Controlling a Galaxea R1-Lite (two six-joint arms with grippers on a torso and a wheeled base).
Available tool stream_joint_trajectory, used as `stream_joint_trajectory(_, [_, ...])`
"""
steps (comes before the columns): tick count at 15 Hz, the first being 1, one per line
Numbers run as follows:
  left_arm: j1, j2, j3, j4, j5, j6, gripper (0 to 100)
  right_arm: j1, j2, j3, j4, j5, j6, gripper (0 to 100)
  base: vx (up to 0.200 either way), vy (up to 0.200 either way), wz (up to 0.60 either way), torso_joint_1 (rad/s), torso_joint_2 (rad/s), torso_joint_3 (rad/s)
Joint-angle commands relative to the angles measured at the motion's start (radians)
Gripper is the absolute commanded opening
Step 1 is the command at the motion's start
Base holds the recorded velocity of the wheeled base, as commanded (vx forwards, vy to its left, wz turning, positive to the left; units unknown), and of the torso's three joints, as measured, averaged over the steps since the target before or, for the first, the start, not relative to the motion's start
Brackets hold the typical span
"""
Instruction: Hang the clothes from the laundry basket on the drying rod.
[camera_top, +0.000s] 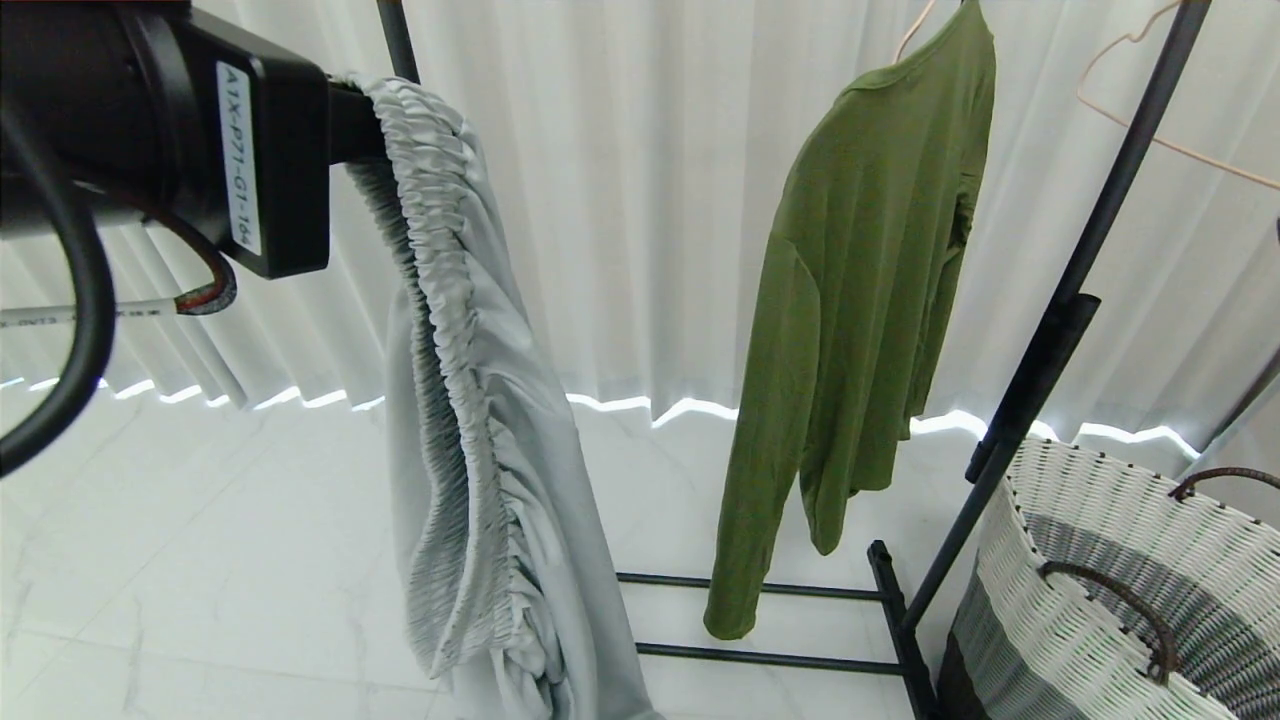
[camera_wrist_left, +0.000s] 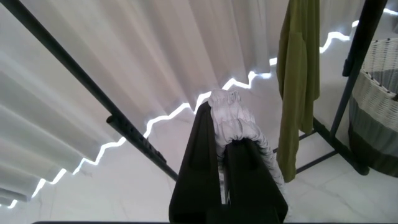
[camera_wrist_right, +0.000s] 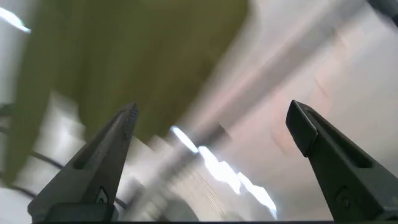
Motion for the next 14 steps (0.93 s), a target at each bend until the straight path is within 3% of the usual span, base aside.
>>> stream_joint_trajectory(1, [0.0,-0.004,0.005,0.0,0.0,-0.001,0,-0.152,-0.004,0.089,-0.022,-0.003,0.029,100,0.0,0.0,0.0,0.0,0.0,0.0])
stream_joint_trajectory(4, [0.0,-0.009,0.012,0.0,0.0,-0.001,0,-0.155,-0.019,0.17,-0.09,-0.003,0.104,100,0.0,0.0,0.0,0.0,0.0,0.0])
stream_joint_trajectory(8, [0.0,-0.01,0.014,0.0,0.0,-0.001,0,-0.166,-0.065,0.279,-0.1,-0.007,0.083,100,0.0,0.0,0.0,0.0,0.0,0.0])
stream_joint_trajectory(14, [0.0,-0.009,0.012,0.0,0.0,0.001,0,-0.181,-0.111,0.334,-0.1,-0.007,0.064,100,0.0,0.0,0.0,0.0,0.0,0.0])
